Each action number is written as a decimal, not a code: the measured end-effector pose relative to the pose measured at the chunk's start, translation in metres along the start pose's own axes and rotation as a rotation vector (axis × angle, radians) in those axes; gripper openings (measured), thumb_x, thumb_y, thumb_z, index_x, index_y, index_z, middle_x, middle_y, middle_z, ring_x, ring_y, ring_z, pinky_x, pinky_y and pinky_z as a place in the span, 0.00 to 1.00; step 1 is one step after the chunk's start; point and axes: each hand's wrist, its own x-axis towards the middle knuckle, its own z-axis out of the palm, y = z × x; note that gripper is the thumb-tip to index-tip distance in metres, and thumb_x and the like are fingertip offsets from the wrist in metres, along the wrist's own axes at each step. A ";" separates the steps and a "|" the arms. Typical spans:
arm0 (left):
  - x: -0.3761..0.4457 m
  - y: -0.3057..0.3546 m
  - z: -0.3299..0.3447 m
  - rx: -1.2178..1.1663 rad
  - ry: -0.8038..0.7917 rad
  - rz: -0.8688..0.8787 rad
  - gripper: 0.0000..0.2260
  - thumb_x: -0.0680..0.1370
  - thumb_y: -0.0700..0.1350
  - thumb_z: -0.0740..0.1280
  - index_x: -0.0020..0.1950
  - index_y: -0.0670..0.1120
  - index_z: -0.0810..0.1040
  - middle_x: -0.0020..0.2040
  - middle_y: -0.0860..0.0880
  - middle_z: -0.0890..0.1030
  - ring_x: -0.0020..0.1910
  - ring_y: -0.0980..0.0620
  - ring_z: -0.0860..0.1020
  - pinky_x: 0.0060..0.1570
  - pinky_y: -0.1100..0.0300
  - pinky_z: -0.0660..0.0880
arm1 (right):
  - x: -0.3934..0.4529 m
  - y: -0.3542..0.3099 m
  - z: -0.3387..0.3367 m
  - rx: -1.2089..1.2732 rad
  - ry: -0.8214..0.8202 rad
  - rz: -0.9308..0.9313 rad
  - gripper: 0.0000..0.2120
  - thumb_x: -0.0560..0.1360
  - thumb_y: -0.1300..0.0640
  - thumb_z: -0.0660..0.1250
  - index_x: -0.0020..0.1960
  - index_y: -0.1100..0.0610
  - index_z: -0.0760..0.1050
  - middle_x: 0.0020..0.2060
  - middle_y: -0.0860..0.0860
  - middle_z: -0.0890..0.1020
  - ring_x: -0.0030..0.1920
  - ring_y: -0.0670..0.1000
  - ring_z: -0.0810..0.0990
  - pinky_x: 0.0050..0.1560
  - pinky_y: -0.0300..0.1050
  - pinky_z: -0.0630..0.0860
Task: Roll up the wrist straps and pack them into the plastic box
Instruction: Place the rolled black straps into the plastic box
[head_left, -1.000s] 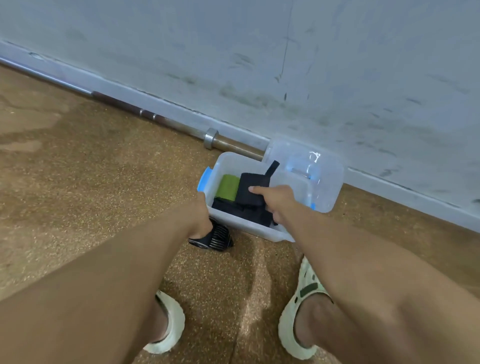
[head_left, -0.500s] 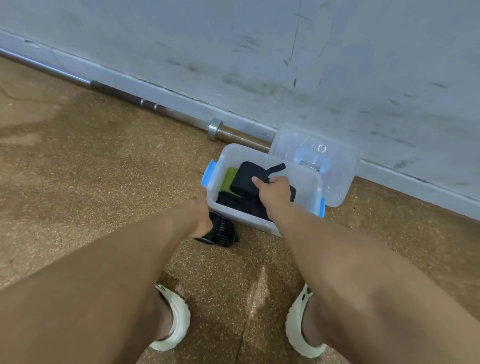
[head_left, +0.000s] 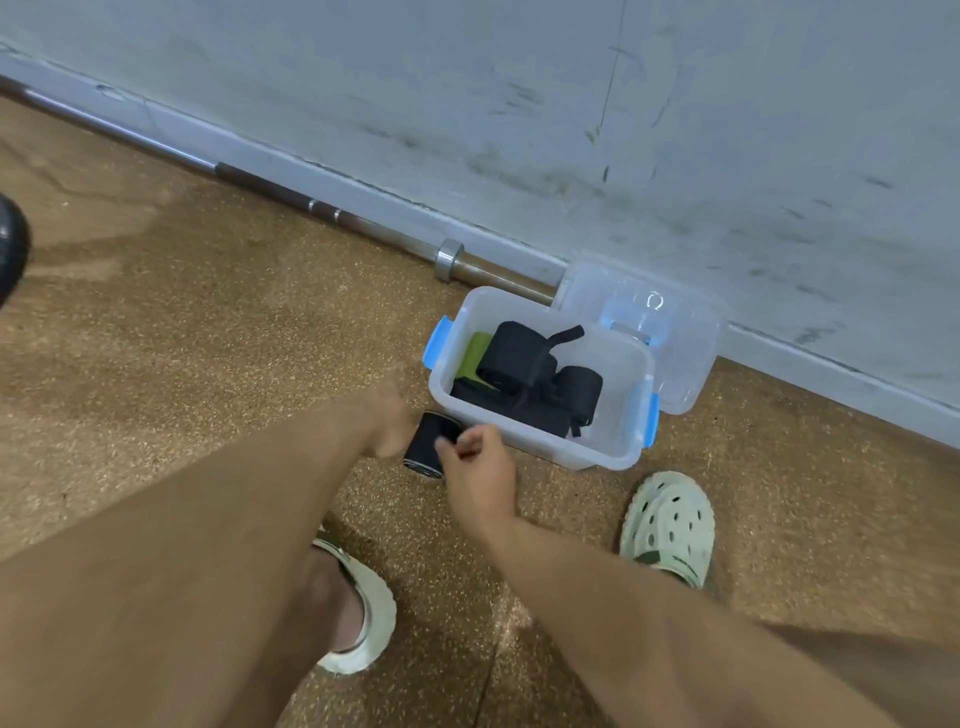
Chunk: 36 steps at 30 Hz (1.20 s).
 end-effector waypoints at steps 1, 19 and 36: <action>0.001 -0.001 0.000 -0.005 -0.008 -0.004 0.38 0.84 0.42 0.60 0.82 0.42 0.34 0.80 0.36 0.61 0.78 0.38 0.64 0.76 0.46 0.62 | -0.002 0.015 0.011 0.033 0.032 0.128 0.13 0.76 0.48 0.75 0.51 0.50 0.72 0.52 0.49 0.79 0.51 0.50 0.79 0.53 0.44 0.76; 0.027 -0.038 -0.002 -0.092 0.023 -0.005 0.39 0.83 0.42 0.62 0.82 0.40 0.34 0.79 0.36 0.64 0.75 0.38 0.68 0.68 0.51 0.68 | 0.040 0.012 0.104 0.073 0.148 0.568 0.37 0.68 0.59 0.80 0.71 0.54 0.65 0.66 0.58 0.78 0.66 0.61 0.77 0.67 0.55 0.75; 0.018 0.010 -0.029 -0.181 0.142 0.050 0.40 0.80 0.46 0.67 0.84 0.45 0.44 0.79 0.37 0.64 0.76 0.37 0.65 0.74 0.43 0.66 | 0.079 -0.064 -0.150 -0.426 0.091 -0.356 0.33 0.70 0.56 0.77 0.69 0.49 0.64 0.60 0.50 0.80 0.60 0.53 0.79 0.60 0.53 0.79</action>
